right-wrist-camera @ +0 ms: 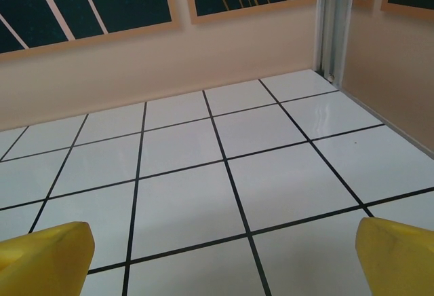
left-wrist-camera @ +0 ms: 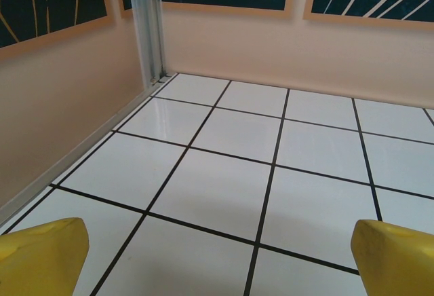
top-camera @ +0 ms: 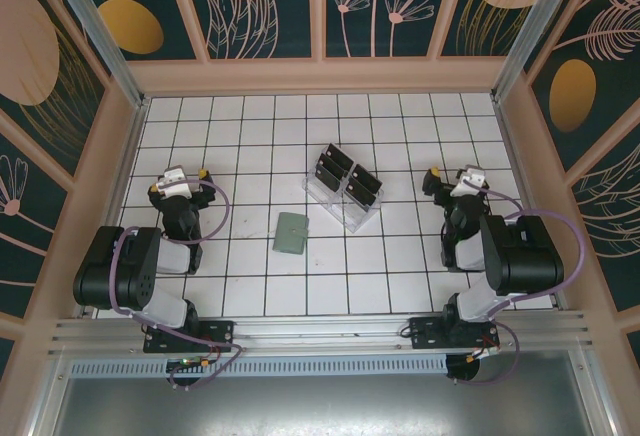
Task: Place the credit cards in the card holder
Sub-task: Reset both arms
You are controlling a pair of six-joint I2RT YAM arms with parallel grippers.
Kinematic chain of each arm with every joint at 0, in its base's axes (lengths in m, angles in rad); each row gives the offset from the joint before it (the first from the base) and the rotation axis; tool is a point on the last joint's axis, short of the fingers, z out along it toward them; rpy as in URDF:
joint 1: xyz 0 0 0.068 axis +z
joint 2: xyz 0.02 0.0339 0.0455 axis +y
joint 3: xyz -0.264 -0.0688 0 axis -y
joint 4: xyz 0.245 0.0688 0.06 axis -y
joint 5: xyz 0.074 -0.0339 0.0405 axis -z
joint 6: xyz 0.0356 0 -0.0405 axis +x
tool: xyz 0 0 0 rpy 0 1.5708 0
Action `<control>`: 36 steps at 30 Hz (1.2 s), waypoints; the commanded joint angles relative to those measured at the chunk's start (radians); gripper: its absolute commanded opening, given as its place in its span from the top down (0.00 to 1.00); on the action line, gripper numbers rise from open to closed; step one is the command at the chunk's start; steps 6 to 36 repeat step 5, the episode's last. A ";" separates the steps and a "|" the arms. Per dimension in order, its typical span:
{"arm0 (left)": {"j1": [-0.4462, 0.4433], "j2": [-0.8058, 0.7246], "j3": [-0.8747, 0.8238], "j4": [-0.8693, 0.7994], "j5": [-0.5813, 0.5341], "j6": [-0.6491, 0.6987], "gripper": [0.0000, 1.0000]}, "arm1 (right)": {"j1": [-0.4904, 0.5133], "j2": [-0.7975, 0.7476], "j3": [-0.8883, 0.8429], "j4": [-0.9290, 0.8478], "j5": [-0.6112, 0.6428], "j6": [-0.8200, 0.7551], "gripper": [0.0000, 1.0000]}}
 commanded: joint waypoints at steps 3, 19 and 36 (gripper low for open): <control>0.005 0.002 0.018 0.035 0.013 -0.012 0.01 | -0.011 0.000 0.012 -0.006 -0.029 -0.002 0.01; 0.006 0.002 0.014 0.039 0.013 -0.012 0.01 | -0.012 0.000 0.009 -0.003 -0.028 -0.004 0.01; 0.006 0.002 0.014 0.039 0.013 -0.012 0.01 | -0.012 0.000 0.009 -0.003 -0.028 -0.004 0.01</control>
